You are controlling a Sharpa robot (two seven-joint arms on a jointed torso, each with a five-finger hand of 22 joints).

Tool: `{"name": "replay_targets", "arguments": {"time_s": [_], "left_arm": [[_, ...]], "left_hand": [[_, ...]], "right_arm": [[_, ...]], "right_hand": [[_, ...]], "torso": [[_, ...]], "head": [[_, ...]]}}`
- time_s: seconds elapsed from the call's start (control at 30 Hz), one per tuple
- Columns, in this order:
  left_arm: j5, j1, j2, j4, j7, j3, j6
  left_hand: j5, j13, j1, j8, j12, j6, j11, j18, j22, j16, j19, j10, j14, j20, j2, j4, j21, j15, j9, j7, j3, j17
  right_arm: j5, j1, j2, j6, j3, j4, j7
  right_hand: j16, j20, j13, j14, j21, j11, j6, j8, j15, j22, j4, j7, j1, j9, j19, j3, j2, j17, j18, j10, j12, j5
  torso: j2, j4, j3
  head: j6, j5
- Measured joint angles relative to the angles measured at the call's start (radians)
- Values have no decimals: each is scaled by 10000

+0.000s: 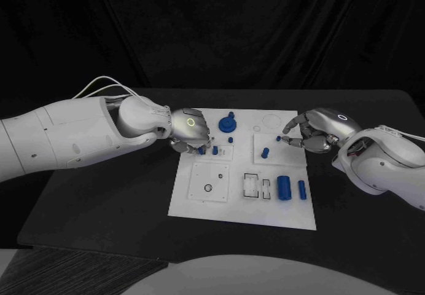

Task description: Assemble the parts on the task board

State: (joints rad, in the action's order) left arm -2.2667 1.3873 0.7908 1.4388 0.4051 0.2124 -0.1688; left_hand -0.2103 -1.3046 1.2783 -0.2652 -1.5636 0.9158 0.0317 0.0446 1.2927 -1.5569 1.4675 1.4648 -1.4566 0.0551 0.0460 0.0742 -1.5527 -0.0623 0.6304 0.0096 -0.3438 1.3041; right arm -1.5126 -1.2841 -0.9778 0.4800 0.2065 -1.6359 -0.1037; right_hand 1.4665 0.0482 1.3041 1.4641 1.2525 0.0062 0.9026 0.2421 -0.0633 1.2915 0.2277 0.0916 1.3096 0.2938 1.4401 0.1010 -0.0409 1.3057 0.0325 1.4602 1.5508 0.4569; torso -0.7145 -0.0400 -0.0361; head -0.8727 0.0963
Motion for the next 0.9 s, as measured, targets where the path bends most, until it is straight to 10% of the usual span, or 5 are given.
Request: {"name": "replay_targets", "arguments": {"time_s": [0.77, 0.9], "left_arm": [[2387, -7, 216, 761, -3094, 3, 2052], [3144, -7, 233, 920, -3644, 3, 2323]], "left_hand": [[-553, 0, -360, 0, 0, -224, -158, 0, 0, 0, 0, -4, 0, -2, -345, -345, 0, 0, 329, 368, -347, 0], [-1186, 0, -561, -1, 0, -281, -182, -1, 0, 0, 0, -30, 0, -2, -279, -553, 0, 0, 641, 432, -554, 0]], "right_arm": [[55, 0, -91, 6, 0, -59, -26], [77, 0, -101, 7, 0, -59, -35]], "right_hand": [[0, 0, 0, 0, 0, 0, 1, 0, 0, 0, 0, 0, 0, -1, 0, 0, 0, 0, 0, 0, 0, 0], [0, 0, 0, 0, 0, 0, 1, 0, 0, 0, 0, 0, 0, -2, 0, 0, 0, 0, 0, 0, 0, 0]], "torso": [[43, 12, -45], [35, 14, -39]], "head": [[0, -76], [0, -82]]}}
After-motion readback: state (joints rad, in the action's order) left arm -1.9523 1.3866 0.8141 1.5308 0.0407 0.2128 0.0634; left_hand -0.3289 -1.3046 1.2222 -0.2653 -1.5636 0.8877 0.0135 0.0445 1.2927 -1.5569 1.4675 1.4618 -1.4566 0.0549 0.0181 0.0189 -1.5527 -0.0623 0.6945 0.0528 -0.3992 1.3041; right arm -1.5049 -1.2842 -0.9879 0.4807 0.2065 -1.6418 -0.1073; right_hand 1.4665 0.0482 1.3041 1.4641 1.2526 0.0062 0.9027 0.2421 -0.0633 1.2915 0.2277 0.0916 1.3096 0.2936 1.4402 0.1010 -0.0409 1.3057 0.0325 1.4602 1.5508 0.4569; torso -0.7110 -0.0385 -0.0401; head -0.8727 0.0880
